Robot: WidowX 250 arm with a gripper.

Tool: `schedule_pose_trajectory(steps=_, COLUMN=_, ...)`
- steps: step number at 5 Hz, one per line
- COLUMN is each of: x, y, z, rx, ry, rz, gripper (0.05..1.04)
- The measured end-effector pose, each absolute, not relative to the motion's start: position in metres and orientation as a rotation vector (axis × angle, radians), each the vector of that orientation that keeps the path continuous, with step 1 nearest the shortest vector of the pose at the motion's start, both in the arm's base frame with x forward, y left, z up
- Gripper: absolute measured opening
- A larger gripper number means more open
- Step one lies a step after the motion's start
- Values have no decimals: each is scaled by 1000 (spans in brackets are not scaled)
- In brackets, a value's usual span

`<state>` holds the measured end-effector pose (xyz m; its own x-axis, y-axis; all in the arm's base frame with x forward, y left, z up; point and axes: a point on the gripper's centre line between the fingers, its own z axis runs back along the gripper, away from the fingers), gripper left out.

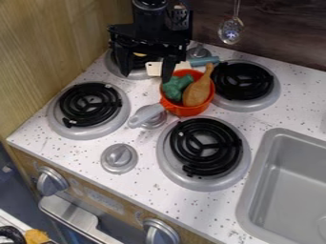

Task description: Put the orange pot on the bottom left stove

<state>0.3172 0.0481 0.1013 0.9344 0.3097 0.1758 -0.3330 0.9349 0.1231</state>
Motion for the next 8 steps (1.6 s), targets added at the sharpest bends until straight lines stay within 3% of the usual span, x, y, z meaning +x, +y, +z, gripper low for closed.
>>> schedule_pose_trajectory(steps=2, x=305, y=43, z=77, rx=131, ry=-114, rz=230, gripper=1000)
schedule_pose_trajectory(steps=4, x=305, y=40, z=75, rx=65, ry=-124, rz=-59, gripper=1000)
schedule_pose_trajectory(steps=5, x=305, y=38, z=63, rx=49, ry=-87, rz=-135, gripper=1000)
schedule_pose_trajectory(steps=8, x=299, y=37, z=43, rx=20, ry=-120, rz=-160, gripper=1000)
